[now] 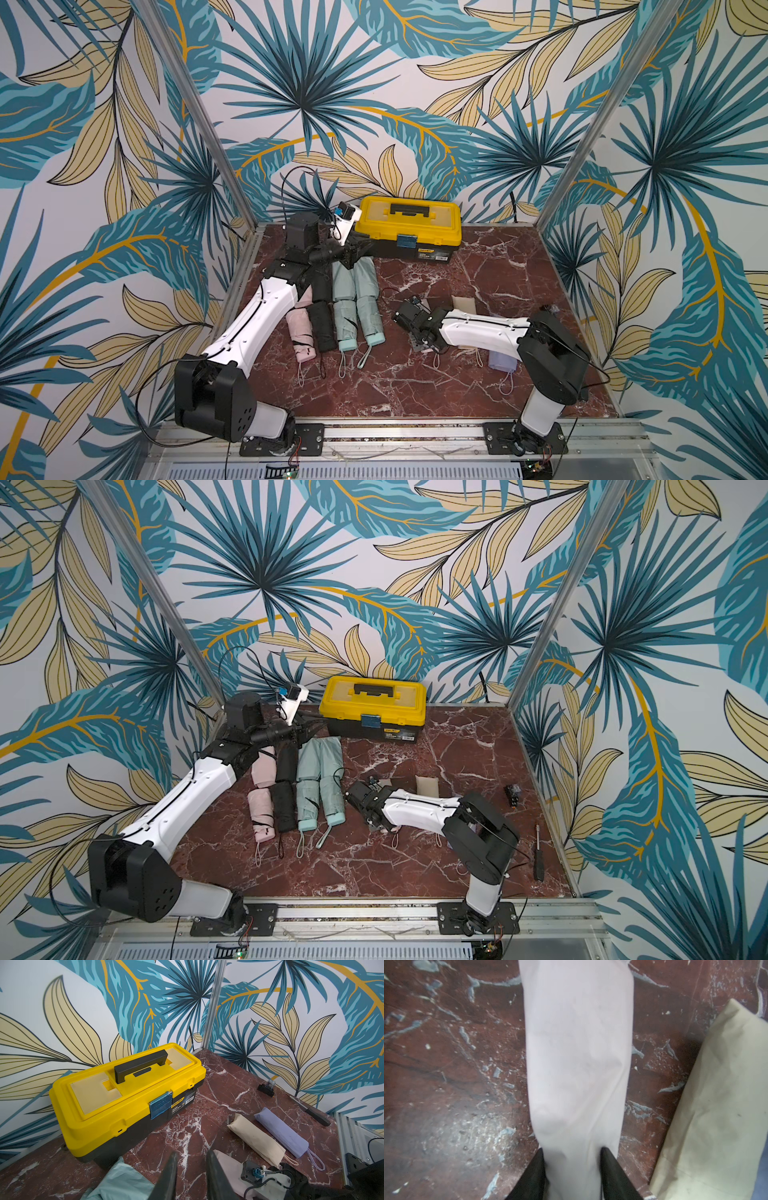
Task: Take umbrellas out of sleeves
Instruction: Move the umbrella to the center of the board.
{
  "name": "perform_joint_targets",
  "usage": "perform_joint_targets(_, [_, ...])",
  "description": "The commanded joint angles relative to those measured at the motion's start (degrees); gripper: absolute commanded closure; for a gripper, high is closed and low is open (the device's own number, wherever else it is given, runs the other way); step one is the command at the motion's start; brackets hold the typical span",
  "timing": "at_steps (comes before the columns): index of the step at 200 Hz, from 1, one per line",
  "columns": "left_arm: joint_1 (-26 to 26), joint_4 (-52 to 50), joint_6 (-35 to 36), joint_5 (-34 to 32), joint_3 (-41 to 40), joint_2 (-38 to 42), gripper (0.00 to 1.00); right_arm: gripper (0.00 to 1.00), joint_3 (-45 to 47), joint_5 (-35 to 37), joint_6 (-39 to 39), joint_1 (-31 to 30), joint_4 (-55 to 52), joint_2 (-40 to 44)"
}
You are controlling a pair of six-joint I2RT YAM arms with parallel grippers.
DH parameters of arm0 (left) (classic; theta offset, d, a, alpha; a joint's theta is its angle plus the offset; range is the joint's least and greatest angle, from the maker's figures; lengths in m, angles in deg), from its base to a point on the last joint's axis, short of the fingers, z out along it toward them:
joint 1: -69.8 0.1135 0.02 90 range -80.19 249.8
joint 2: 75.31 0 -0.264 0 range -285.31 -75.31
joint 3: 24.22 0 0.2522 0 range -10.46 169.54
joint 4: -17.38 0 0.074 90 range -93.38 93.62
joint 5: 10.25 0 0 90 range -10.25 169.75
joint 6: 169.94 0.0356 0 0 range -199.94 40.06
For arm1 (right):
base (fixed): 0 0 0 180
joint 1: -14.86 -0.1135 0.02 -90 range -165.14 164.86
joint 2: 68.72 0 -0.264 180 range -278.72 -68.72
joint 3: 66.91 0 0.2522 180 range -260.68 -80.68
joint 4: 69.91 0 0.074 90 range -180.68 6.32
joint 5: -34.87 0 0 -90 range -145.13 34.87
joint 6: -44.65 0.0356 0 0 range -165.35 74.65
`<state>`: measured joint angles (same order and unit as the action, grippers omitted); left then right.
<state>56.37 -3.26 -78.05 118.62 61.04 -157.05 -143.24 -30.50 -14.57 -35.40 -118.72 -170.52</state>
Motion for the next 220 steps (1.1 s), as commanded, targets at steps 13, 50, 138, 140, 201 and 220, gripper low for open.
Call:
perform_joint_targets(13, [0.42,1.02,-0.05,1.26,0.28,-0.43,0.75,0.49,0.80,-3.80,0.16,-0.39,-2.49,2.10])
perform_joint_targets(50, [0.44,1.02,-0.11,1.64,0.23,-0.61,0.75,0.42,1.00,-4.62,0.33,-0.37,-5.08,9.40])
perform_joint_targets(138, [0.42,1.01,-0.05,1.80,0.28,-1.14,0.75,0.44,14.43,-17.18,8.80,-0.49,0.48,22.11])
perform_joint_targets(140, [0.49,0.99,0.04,1.77,0.30,-1.14,0.75,0.45,14.76,-17.27,9.15,-0.53,0.72,22.15])
perform_joint_targets(201, [0.42,0.99,0.08,1.51,0.21,-1.56,0.75,0.49,17.68,-17.02,12.76,-1.86,4.70,20.91])
perform_joint_targets(220, [0.42,1.07,0.13,1.50,0.21,-1.50,0.75,0.51,17.24,-16.60,14.20,-1.95,5.12,19.11])
